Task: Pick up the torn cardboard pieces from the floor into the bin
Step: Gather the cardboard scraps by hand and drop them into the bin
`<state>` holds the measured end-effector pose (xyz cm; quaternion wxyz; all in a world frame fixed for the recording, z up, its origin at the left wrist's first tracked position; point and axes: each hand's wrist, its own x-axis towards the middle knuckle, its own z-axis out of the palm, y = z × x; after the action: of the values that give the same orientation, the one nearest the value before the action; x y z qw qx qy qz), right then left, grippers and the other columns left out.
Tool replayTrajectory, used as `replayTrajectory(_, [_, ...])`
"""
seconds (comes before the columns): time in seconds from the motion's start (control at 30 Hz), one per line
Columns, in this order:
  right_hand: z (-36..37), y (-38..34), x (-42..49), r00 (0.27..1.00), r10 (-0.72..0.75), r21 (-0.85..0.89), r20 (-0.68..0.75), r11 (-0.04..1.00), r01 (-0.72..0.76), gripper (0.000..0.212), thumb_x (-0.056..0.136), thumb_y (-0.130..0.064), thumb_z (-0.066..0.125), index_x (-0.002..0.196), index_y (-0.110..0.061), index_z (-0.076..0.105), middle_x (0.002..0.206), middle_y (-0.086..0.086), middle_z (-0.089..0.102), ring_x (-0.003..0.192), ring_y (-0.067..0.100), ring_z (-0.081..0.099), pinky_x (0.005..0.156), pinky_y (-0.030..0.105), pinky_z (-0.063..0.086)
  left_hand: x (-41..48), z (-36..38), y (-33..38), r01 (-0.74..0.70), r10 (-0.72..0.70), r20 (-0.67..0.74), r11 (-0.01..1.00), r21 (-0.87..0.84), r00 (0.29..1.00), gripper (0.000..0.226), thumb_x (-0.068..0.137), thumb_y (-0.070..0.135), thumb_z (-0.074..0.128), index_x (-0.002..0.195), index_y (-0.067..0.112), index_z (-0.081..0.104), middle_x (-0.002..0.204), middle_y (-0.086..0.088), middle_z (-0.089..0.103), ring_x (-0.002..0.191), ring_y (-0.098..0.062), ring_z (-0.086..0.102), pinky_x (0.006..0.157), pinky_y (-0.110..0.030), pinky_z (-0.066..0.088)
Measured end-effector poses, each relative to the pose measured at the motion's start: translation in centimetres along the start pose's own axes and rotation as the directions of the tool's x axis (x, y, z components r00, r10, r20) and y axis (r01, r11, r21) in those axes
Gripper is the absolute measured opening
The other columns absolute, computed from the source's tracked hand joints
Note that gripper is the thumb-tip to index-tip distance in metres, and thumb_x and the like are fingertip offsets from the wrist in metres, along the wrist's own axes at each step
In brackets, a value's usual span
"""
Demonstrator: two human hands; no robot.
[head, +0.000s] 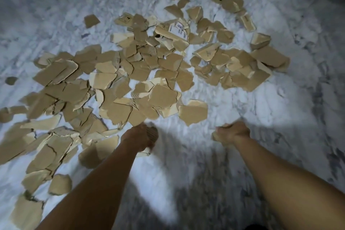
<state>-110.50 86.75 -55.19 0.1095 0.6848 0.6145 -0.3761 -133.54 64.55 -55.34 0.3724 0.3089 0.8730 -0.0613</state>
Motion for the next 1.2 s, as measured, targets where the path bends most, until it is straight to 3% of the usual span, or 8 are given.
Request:
replayTrajectory(0.17, [-0.5, -7.8, 0.0, 0.856, -0.493, 0.084, 0.158, 0.870, 0.486, 0.035, 0.064, -0.041, 0.091, 0.070, -0.018, 0.066, 0.069, -0.007, 0.058, 0.067, 0.007, 0.055, 0.058, 0.022, 0.039, 2.0, -6.2, 3.1, -0.247, 0.250, 0.022, 0.963, -0.110, 0.968, 0.067, 0.086, 0.037, 0.070, 0.144, 0.030, 0.037, 0.129, -0.003, 0.057, 0.112, -0.023, 0.056, 0.084, -0.026, 0.043])
replayTrajectory(0.27, [2.0, -10.9, 0.8, 0.740, -0.627, -0.248, 0.241, 0.698, 0.672, 0.029, 0.065, -0.046, 0.088, 0.074, -0.029, 0.066, 0.100, -0.005, 0.053, 0.099, 0.015, 0.049, 0.086, 0.031, 0.045, 4.6, -9.9, 6.2, -0.279, 0.294, -0.141, 0.953, 0.114, 0.945, 0.079, 0.085, 0.048, 0.068, 0.150, 0.024, 0.030, 0.146, -0.010, 0.037, 0.134, -0.032, 0.036, 0.108, -0.042, 0.035])
replayTrajectory(0.4, [4.3, -9.1, 1.4, 0.749, -0.618, -0.476, 0.240, 0.597, 0.645, 0.036, 0.078, -0.039, 0.075, 0.111, -0.036, 0.061, 0.130, 0.002, 0.035, 0.129, 0.032, 0.030, 0.104, 0.048, 0.040, 7.4, -8.6, 7.7, -0.301, 0.346, -0.105, 0.903, 0.307, 0.932, 0.066, 0.089, 0.043, 0.060, 0.148, 0.040, 0.029, 0.159, -0.003, 0.012, 0.144, -0.033, 0.018, 0.111, -0.056, 0.028])
replayTrajectory(0.63, [3.4, -7.0, 1.0, 0.860, -0.436, -0.278, 0.265, 0.820, 0.501, 0.075, 0.052, -0.069, 0.083, 0.103, -0.021, 0.058, 0.104, 0.001, 0.063, 0.096, 0.024, 0.064, 0.079, 0.035, 0.053, 6.6, -7.2, 7.1, -0.241, 0.413, -0.418, 0.882, 0.404, 0.809, 0.069, 0.087, 0.049, 0.059, 0.142, 0.024, 0.027, 0.134, -0.014, 0.038, 0.121, -0.034, 0.038, 0.100, -0.051, 0.034])
replayTrajectory(0.8, [1.2, -7.4, -0.5, 0.793, -0.291, -0.369, 0.535, 0.764, 0.529, 0.053, 0.058, -0.055, 0.089, 0.080, -0.016, 0.059, 0.090, 0.001, 0.066, 0.081, 0.017, 0.063, 0.066, 0.028, 0.047, 4.0, -8.2, 5.5, -0.339, 0.230, -0.464, 0.926, -0.167, 0.855, 0.052, 0.078, 0.035, 0.070, 0.122, 0.021, 0.043, 0.099, -0.006, 0.062, 0.091, -0.031, 0.062, 0.075, -0.035, 0.049])
replayTrajectory(0.93, [-1.0, -11.3, -1.4, 0.782, -0.418, -0.312, 0.463, 0.749, 0.585, 0.087, 0.069, -0.049, 0.086, 0.139, -0.013, 0.051, 0.138, 0.007, 0.056, 0.120, 0.025, 0.058, 0.095, 0.030, 0.048, 2.1, -10.2, 1.2, -0.302, 0.235, -0.224, 0.889, -0.344, 0.946, 0.045, 0.084, 0.013, 0.068, 0.127, 0.020, 0.060, 0.096, 0.000, 0.060, 0.096, -0.024, 0.063, 0.074, -0.022, 0.041])
replayTrajectory(1.07, [0.6, -16.2, -1.9, 0.705, -0.567, -0.306, 0.427, 0.643, 0.702, 0.082, 0.072, -0.044, 0.086, 0.140, -0.014, 0.052, 0.145, 0.008, 0.051, 0.131, 0.024, 0.050, 0.104, 0.032, 0.045, 0.4, -8.1, -2.6, -0.220, 0.241, 0.027, 0.919, -0.328, 0.970, 0.048, 0.075, 0.031, 0.072, 0.121, 0.026, 0.060, 0.105, -0.003, 0.068, 0.102, -0.023, 0.064, 0.078, -0.022, 0.048])
replayTrajectory(1.2, [5.1, -17.7, -1.9, 0.694, -0.574, -0.466, 0.434, 0.517, 0.718, 0.070, 0.077, -0.047, 0.079, 0.136, -0.019, 0.057, 0.150, 0.015, 0.040, 0.142, 0.029, 0.029, 0.112, 0.034, 0.035, 0.1, -4.3, -3.7, -0.245, 0.233, -0.083, 0.952, -0.182, 0.969, 0.057, 0.076, 0.043, 0.056, 0.126, 0.018, 0.056, 0.120, -0.010, 0.065, 0.112, -0.030, 0.061, 0.090, -0.030, 0.046])
